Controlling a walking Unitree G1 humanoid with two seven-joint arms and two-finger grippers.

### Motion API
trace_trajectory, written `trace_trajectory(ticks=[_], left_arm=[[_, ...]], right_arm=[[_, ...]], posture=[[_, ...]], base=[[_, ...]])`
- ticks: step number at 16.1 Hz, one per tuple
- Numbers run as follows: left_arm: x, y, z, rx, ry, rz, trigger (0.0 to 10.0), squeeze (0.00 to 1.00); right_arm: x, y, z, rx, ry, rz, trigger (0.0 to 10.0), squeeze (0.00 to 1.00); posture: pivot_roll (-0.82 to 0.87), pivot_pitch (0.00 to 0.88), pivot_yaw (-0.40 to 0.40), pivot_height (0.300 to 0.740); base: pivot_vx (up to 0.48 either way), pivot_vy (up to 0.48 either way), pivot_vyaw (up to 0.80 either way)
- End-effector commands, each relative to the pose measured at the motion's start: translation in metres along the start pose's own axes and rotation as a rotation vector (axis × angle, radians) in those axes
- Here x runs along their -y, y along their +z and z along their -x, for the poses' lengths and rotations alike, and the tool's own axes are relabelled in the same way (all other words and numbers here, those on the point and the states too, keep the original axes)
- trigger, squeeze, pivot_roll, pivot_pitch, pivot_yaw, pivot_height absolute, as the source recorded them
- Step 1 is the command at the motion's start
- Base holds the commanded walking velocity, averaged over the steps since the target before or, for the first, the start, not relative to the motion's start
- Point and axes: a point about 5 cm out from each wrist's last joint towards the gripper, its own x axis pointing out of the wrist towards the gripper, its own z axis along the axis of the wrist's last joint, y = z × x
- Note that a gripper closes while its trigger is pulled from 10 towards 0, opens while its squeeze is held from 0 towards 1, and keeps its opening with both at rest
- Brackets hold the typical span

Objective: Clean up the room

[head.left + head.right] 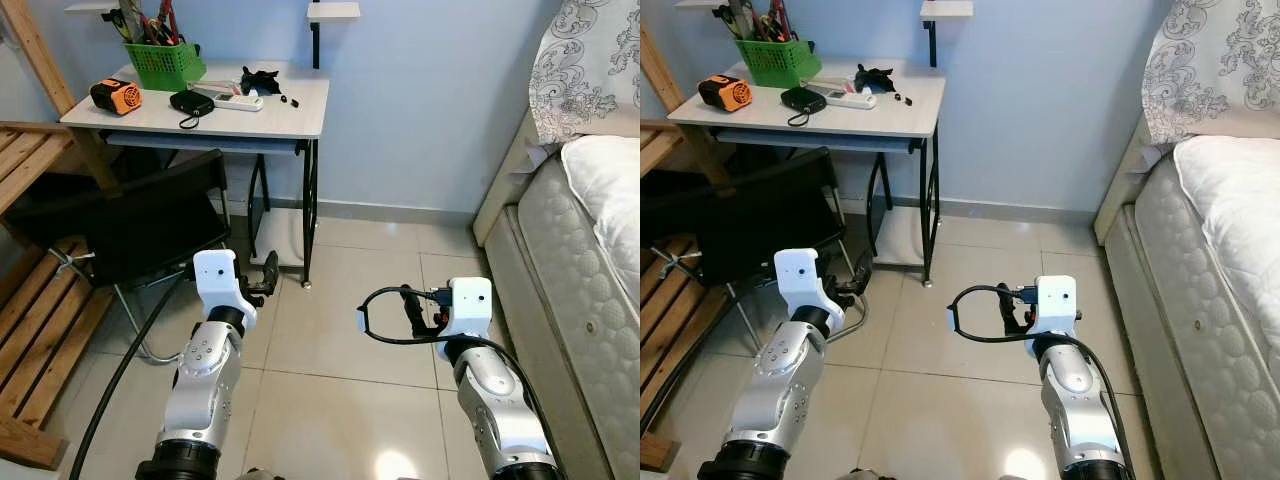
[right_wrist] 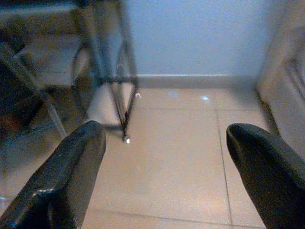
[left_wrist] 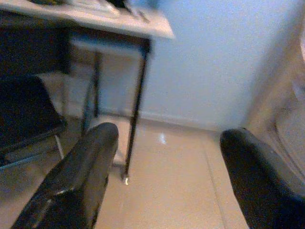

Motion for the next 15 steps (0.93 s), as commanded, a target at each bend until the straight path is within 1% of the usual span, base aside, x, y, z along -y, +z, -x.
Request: trace_trajectory(ticks=[1, 2, 3, 4, 5, 6, 7, 8, 9, 10, 11, 12, 13, 14, 15], left_arm=[[0.007, 0.001, -0.008, -0.031, -0.037, -0.068, 10.0, 0.00], [0.003, -0.006, -0.012, -0.057, -0.033, -0.118, 10.0, 0.00], [0.006, 0.000, -0.018, -0.041, -0.077, -0.143, 10.0, 0.00], [0.003, 0.003, -0.021, -0.038, -0.072, -0.144, 10.0, 0.00], [0.001, 0.006, -0.021, -0.044, -0.072, -0.137, 10.0, 0.00], [-0.001, 0.001, -0.011, -0.049, -0.103, -0.190, 10.0, 0.00], [-0.004, -0.005, 0.003, -0.045, -0.147, -0.234, 10.0, 0.00], [-0.001, -0.001, 0.007, 0.003, -0.166, -0.240, 10.0, 1.00], [0.001, 0.004, 0.004, 0.039, -0.165, -0.243, 10.0, 1.00], [0.010, 0.016, -0.004, 0.098, -0.169, -0.194, 10.0, 1.00], [0.010, 0.012, -0.007, 0.040, -0.158, -0.145, 10.0, 0.60], [0.008, 0.011, -0.007, 0.026, -0.151, -0.145, 10.0, 0.00], [0.009, 0.012, -0.007, 0.038, -0.157, -0.178, 10.0, 0.00], [0.008, 0.010, -0.009, 0.024, -0.142, -0.220, 10.0, 0.00], [0.008, -0.005, -0.010, -0.070, -0.146, -0.215, 10.0, 0.00]], right_arm=[[-0.001, 0.005, -0.003, 0.013, -0.023, 0.020, 10.0, 0.00], [0.002, -0.007, -0.001, -0.004, -0.061, 0.025, 10.0, 0.00], [-0.007, -0.003, -0.001, 0.026, -0.043, 0.043, 10.0, 0.00], [-0.007, -0.006, -0.001, 0.018, -0.049, 0.032, 10.0, 0.00], [-0.007, -0.006, -0.001, 0.008, -0.061, 0.013, 10.0, 0.00], [-0.005, -0.008, 0.006, 0.025, -0.048, 0.039, 10.0, 0.00], [0.000, -0.014, 0.016, 0.036, -0.035, 0.098, 10.0, 0.00], [0.005, -0.014, 0.021, 0.070, -0.030, 0.092, 10.0, 1.00], [0.008, -0.012, 0.022, 0.089, -0.034, 0.085, 10.0, 1.00], [0.010, -0.003, 0.015, 0.125, -0.057, 0.066, 10.0, 1.00], [0.011, -0.001, 0.009, 0.104, -0.081, 0.102, 10.0, 1.00], [0.012, -0.002, 0.008, 0.092, -0.080, 0.094, 10.0, 1.00], [0.016, -0.003, 0.009, 0.093, -0.093, 0.093, 10.0, 1.00], [0.018, -0.004, 0.009, 0.097, -0.101, 0.097, 10.0, 1.00], [0.021, -0.006, 0.012, 0.103, -0.131, 0.107, 10.0, 1.00]], posture=[[-0.11, 0.000, 0.066, 0.740], [-0.13, 0.000, 0.082, 0.740], [-0.14, 0.000, 0.093, 0.740], [-0.15, 0.000, 0.107, 0.740], [-0.15, 0.000, 0.109, 0.740], [-0.15, 0.000, 0.108, 0.740], [-0.15, 0.000, 0.106, 0.740], [-0.14, 0.000, 0.100, 0.740], [-0.14, 0.000, 0.097, 0.740], [-0.14, 0.000, 0.087, 0.740], [-0.14, 0.000, 0.086, 0.740], [-0.14, 0.000, 0.086, 0.736], [-0.14, 0.000, 0.086, 0.732], [-0.14, 0.000, 0.086, 0.732], [-0.15, 0.000, 0.092, 0.732]], base=[[0.000, 0.000, 0.00], [0.000, 0.000, 0.00], [0.000, 0.000, 0.00], [0.000, 0.000, 0.00], [0.000, 0.000, 0.00], [0.000, 0.000, 0.00], [0.000, 0.000, 0.00], [0.000, 0.000, 0.00], [0.000, 0.000, 0.00], [0.000, 0.000, 0.00], [-0.401, 0.266, -0.56], [0.000, 0.428, -0.46], [0.000, 0.458, -0.50], [0.000, 0.000, -0.50], [0.000, 0.000, -0.54]])
